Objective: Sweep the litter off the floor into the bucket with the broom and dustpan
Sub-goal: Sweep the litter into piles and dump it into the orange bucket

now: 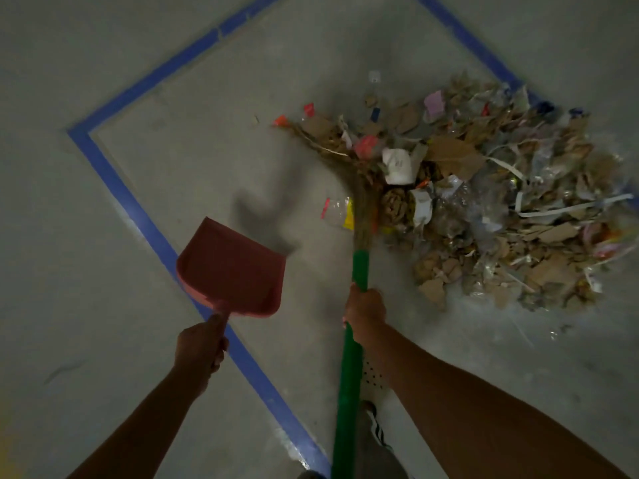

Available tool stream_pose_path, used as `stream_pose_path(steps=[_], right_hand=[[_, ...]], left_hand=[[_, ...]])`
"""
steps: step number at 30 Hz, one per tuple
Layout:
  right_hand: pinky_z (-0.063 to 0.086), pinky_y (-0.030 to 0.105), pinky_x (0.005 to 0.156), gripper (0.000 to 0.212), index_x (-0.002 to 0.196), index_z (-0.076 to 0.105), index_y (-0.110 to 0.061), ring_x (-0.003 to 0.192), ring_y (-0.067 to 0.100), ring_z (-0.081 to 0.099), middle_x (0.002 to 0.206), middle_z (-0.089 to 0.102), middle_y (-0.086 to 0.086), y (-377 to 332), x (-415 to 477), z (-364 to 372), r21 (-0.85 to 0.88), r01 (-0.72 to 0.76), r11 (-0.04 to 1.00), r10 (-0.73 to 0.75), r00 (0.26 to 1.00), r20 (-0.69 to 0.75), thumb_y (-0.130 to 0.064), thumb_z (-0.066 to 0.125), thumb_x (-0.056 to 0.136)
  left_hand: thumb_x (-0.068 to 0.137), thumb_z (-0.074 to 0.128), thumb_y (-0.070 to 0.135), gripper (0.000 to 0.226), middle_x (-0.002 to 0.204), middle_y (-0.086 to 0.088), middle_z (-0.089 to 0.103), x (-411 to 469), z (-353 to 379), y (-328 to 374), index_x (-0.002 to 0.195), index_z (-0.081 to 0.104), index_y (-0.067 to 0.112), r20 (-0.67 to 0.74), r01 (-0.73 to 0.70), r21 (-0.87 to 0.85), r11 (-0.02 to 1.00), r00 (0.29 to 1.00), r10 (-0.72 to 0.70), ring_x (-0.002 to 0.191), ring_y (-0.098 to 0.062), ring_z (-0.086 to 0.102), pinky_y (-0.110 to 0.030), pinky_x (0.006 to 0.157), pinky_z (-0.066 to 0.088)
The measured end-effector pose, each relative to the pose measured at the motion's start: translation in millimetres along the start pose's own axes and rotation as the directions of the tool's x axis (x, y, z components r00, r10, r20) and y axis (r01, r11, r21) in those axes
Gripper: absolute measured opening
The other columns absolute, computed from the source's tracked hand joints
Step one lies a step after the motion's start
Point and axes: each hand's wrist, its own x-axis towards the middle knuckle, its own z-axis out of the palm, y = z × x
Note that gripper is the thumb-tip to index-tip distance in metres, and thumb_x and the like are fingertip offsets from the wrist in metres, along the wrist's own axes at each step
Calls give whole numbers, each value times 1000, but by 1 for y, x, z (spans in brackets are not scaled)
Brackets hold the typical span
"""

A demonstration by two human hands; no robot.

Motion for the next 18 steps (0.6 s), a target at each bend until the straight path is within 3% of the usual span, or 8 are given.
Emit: stream_pose_path(steps=[5, 7, 10, 14, 18], right_hand=[[58, 47, 83, 51, 124, 60, -3, 95, 39, 68, 110, 68, 19, 8, 12, -59, 199, -72, 977, 96, 989, -115, -47, 44, 104], [52, 39, 78, 50, 125, 61, -3, 101, 39, 65, 115, 67, 20, 13, 14, -78, 222, -84, 971, 119, 982, -147, -45, 43, 105], [42, 33, 72, 50, 123, 63, -3, 101, 36, 63, 114, 67, 19, 19, 12, -106, 218, -64, 974, 109, 973, -203, -44, 41, 106], [44, 30, 64, 49, 110, 66, -6, 82, 29, 62, 95, 67, 11, 24, 10, -133, 271, -38, 962, 108, 963, -247, -49, 43, 104], [62, 48, 68, 52, 96, 66, -13, 72, 31, 70, 82, 71, 11, 27, 11, -147, 390, -17, 921, 145, 942, -302, -60, 44, 96]], left_hand=[[95, 63, 51, 58, 46, -10, 46, 1, 31, 42, 64, 55, 2, 90, -79, 58, 995, 993, 73, 30, -12, 30, -16, 36, 21], [96, 60, 50, 60, 43, -9, 44, -2, 45, 60, 61, 53, 2, 116, -114, 101, 988, 988, 102, 29, -12, 30, -16, 36, 21], [96, 60, 49, 55, 53, -13, 50, -8, 68, 89, 67, 57, 2, 159, -160, 117, 980, 977, 141, 32, -13, 33, -18, 41, 23], [97, 59, 48, 51, 66, -18, 53, -20, 98, 119, 70, 59, 6, 224, -221, 131, 966, 956, 189, 35, -15, 33, -20, 43, 23], [100, 56, 41, 42, 65, -16, 53, -32, 118, 137, 74, 59, 7, 283, -252, 123, 960, 936, 209, 32, -12, 31, -16, 37, 21]])
